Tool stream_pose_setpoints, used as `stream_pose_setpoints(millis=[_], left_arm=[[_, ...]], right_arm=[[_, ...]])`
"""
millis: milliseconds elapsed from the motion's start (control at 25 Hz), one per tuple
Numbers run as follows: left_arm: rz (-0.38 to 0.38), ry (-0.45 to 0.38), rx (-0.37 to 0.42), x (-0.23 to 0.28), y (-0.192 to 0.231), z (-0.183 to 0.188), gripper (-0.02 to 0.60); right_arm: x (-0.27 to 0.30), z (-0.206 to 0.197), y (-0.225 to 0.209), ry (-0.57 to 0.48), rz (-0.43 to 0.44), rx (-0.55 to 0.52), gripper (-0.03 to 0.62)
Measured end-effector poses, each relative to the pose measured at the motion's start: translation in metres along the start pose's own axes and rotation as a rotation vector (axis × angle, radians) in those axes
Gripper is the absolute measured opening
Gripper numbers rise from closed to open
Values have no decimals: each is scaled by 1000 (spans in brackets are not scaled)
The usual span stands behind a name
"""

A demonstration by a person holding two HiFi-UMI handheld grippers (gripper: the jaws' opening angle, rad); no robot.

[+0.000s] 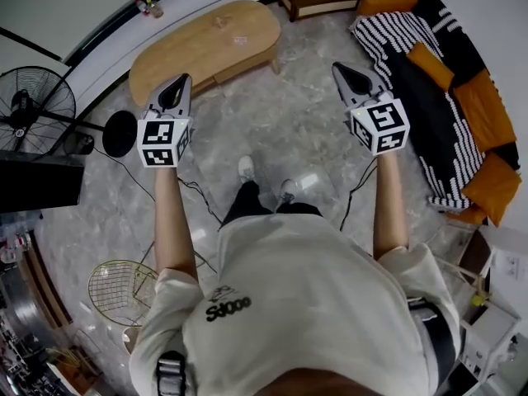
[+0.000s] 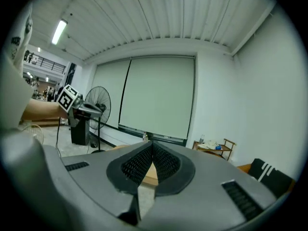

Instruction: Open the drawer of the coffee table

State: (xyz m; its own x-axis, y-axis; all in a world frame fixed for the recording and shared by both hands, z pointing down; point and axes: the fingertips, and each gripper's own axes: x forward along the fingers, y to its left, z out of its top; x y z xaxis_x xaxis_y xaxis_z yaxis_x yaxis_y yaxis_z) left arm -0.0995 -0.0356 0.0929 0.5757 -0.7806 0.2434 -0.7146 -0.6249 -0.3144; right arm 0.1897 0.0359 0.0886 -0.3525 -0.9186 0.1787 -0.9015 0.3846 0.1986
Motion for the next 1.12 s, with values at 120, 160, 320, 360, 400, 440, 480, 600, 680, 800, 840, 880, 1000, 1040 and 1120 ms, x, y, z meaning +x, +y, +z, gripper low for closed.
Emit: stream_pose_setpoints(millis=[120, 160, 320, 360, 400, 440, 480, 600, 680, 800, 840, 880, 1000, 1040, 1120], left_arm=[[-13, -8, -9, 15, 4, 1, 17], [-20, -8, -9, 22, 5, 0, 17], [-41, -20, -23, 59, 17, -5, 17], [-45, -26, -30, 70, 22, -7, 17], [-49, -30, -36, 82, 28, -9, 17], [-54, -33, -41, 94, 34, -12, 17], [-60, -35, -45, 107, 41, -14, 17], [-74, -31, -52, 152, 73, -18, 17], [-75, -33, -58, 182, 102, -20, 17], [-72, -32, -74, 225, 143, -27, 17], [-73, -27, -80, 239, 154, -30, 17], [-74, -21, -85, 253, 165, -34, 17], [-79, -1, -99, 290, 193, -48, 17], [-82, 5, -103, 301, 200, -53, 17], [-89, 17, -108, 317, 213, -64, 17]], right_arm=[[9, 4, -6, -18, -16, 32, 6], [14, 4, -10, -13, -27, 33, 6], [44, -1, -26, 22, -43, 34, 6], [53, -2, -30, 26, -47, 30, 6], [63, -3, -36, 27, -53, 29, 6], [73, -3, -43, 27, -60, 32, 6], [84, -1, -50, 25, -67, 38, 6], [125, 10, -75, 6, -89, 47, 6], [158, 19, -92, -2, -115, 52, 6], [208, 27, -115, -2, -144, 71, 5], [225, 27, -122, 1, -149, 77, 5], [241, 27, -128, 7, -152, 77, 5], [286, 20, -143, 35, -164, 36, 6], [298, 17, -147, 38, -168, 28, 6], [319, 12, -155, 31, -169, 52, 5]])
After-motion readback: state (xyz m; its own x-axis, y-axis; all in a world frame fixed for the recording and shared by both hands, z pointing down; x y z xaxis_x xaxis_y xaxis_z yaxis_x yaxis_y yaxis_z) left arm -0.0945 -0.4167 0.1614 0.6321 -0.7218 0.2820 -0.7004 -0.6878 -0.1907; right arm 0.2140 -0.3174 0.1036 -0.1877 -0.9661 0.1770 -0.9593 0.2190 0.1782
